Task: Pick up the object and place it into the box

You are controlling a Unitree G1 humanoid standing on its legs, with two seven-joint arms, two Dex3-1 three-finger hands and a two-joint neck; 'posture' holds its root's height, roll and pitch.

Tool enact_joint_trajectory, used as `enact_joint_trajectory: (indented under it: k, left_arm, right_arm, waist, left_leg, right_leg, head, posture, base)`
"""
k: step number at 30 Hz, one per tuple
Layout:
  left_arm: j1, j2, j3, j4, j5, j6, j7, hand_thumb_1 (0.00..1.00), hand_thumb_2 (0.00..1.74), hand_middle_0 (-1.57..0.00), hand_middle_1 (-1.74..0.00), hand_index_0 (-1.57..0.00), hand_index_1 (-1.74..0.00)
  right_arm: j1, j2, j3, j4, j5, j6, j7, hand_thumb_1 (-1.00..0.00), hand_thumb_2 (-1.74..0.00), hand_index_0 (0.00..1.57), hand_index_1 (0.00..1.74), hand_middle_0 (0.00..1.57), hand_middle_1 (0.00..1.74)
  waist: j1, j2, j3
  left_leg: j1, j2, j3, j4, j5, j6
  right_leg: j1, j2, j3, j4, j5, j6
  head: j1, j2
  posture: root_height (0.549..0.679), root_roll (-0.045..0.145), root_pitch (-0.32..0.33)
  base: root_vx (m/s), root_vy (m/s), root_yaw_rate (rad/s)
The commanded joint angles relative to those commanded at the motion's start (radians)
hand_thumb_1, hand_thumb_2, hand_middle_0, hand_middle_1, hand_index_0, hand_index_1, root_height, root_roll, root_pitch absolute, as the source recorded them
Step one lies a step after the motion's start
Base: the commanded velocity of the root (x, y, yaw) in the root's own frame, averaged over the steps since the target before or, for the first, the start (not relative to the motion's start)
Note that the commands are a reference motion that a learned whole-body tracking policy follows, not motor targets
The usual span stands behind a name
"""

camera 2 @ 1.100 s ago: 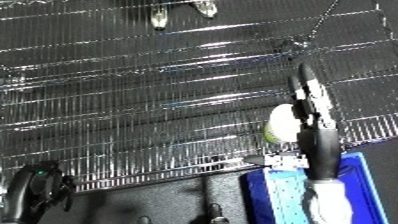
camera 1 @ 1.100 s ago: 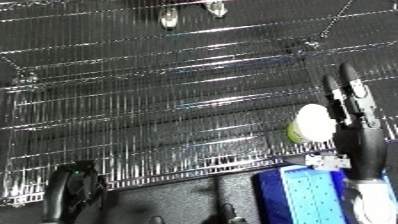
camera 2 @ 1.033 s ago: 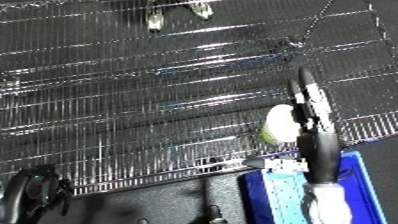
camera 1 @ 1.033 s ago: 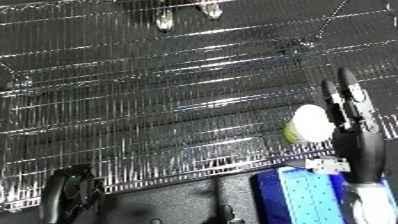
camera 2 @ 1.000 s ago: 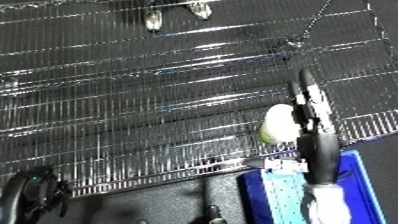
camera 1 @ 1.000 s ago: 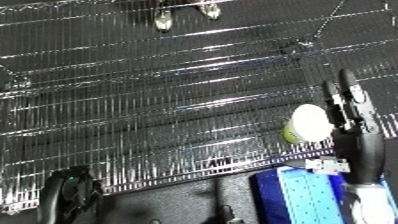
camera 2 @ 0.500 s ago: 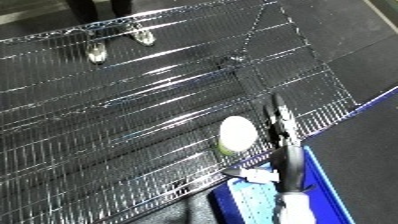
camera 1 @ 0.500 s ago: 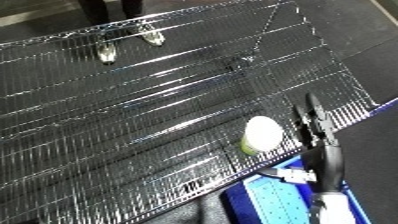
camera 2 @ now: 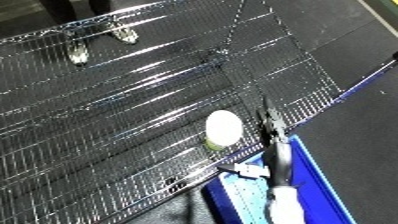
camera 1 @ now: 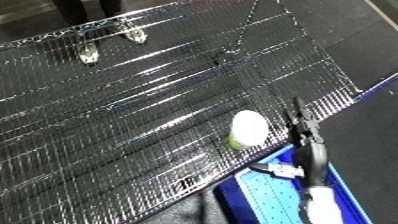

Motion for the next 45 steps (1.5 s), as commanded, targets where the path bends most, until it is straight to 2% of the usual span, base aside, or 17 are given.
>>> enact_joint_trajectory:
  k: [6, 11, 18, 28, 36, 45]
  left_arm:
    - [-0.009, -0.002, -0.012, -0.006, -0.009, -0.015, 0.016, 1.00, 1.74, -1.57, -1.74, -1.57, -1.74]
    - [-0.012, -0.005, -0.019, -0.010, -0.012, -0.016, 0.017, 1.00, 1.74, -1.57, -1.74, -1.57, -1.74]
    - [-0.022, -0.010, -0.035, -0.010, -0.016, -0.020, 0.018, 1.00, 1.74, -1.57, -1.74, -1.57, -1.74]
    - [-0.039, -0.016, -0.058, -0.017, -0.027, -0.017, 0.040, 1.00, 1.74, -1.57, -1.74, -1.57, -1.74]
    - [-0.047, -0.016, -0.063, -0.020, -0.026, -0.023, 0.055, 1.00, 1.74, -1.57, -1.74, -1.57, -1.74]
    - [-0.067, -0.010, -0.065, -0.026, -0.030, -0.013, 0.078, 1.00, 1.74, -1.57, -1.74, -1.57, -1.74]
  right_arm:
    - [-0.021, -0.014, -0.010, 0.031, -0.013, 0.013, -0.046, 0.00, 0.00, 0.00, 0.00, 0.00, 0.00]
    - [-0.037, -0.031, -0.019, 0.051, -0.015, 0.025, -0.059, 0.00, 0.00, 0.00, 0.00, 0.00, 0.00]
    - [-0.067, -0.058, -0.012, 0.091, -0.027, 0.041, -0.049, 0.00, 0.00, 0.00, 0.00, 0.00, 0.00]
    - [-0.126, -0.081, 0.021, 0.121, -0.051, 0.087, -0.005, 0.00, 0.00, 0.00, 0.00, 0.00, 0.00]
    - [-0.177, -0.088, 0.045, 0.138, -0.060, 0.113, 0.019, 0.00, 0.00, 0.00, 0.00, 0.00, 0.00]
    - [-0.252, -0.091, 0.068, 0.154, -0.063, 0.130, 0.039, 0.00, 0.00, 0.00, 0.00, 0.00, 0.00]
  waist:
    - [-0.007, 0.018, 0.000]
    - [-0.009, 0.032, 0.000]
    - [-0.013, 0.056, 0.000]
    - [-0.012, 0.080, 0.000]
    - [-0.005, 0.088, 0.000]
    - [0.006, 0.091, 0.000]
  left_leg:
    - [-0.027, -0.004, 0.003, 0.006, 0.006, -0.0014]
    - [-0.046, -0.005, 0.004, 0.012, 0.009, -0.0041]
    - [-0.075, -0.011, 0.003, 0.035, 0.018, -0.0061]
    - [-0.113, -0.016, 0.002, 0.050, 0.027, -0.0088]
    - [-0.142, -0.019, 0.001, 0.060, 0.030, -0.0099]
    - [-0.174, -0.020, -0.001, 0.077, 0.027, -0.0102]
  right_leg:
    - [-0.033, 0.0019, 0.001, 0.020, -0.009, -0.0071]
    - [-0.054, -0.0003, 0.004, 0.031, -0.015, -0.0127]
    - [-0.086, -0.0031, 0.011, 0.053, -0.026, -0.0229]
    - [-0.133, -0.0072, 0.020, 0.077, -0.036, -0.0325]
    - [-0.170, -0.0064, 0.020, 0.093, -0.036, -0.0370]
    - [-0.201, -0.0068, 0.018, 0.106, -0.033, -0.0383]
  head:
    - [0.040, 0.010]
    - [0.069, 0.016]
    - [0.100, 0.013]
    - [0.113, 0.017]
    - [0.118, 0.033]
    - [0.121, 0.065]
  posture:
    - [0.641, 0.081, -0.070]
    - [0.641, 0.089, -0.057]
    - [0.638, 0.102, -0.042]
    - [0.635, 0.115, -0.017]
    - [0.633, 0.119, 0.001]
    - [0.630, 0.120, 0.015]
  base:
    - [-0.009, 0.010, -0.029]
    - [-0.006, -0.002, -0.002]
    - [-0.002, 0.004, 0.002]
    - [-0.001, 0.010, 0.008]
    - [-0.007, 0.003, 0.024]
    - [0.006, -0.002, 0.031]
